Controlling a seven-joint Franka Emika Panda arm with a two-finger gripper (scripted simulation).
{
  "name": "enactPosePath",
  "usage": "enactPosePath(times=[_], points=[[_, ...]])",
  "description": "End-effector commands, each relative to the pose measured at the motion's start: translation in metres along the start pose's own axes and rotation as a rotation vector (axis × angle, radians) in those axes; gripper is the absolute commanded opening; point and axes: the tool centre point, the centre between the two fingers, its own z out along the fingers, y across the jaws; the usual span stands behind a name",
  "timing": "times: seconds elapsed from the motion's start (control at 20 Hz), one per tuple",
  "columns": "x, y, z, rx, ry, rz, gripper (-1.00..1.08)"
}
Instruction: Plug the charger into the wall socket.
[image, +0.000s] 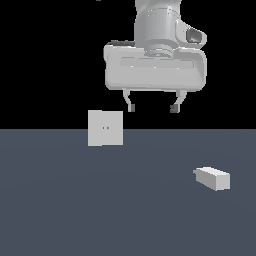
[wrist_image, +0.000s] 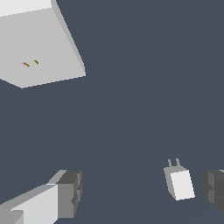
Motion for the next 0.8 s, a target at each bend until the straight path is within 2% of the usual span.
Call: enactPosePath(times=[0.0,0.75], points=[[-0.010,0.011,0.007,0.002,0.023,-0.018,1.00],[-0.049,0.064,0.048,0.019,0.134,-0.109,1.00]])
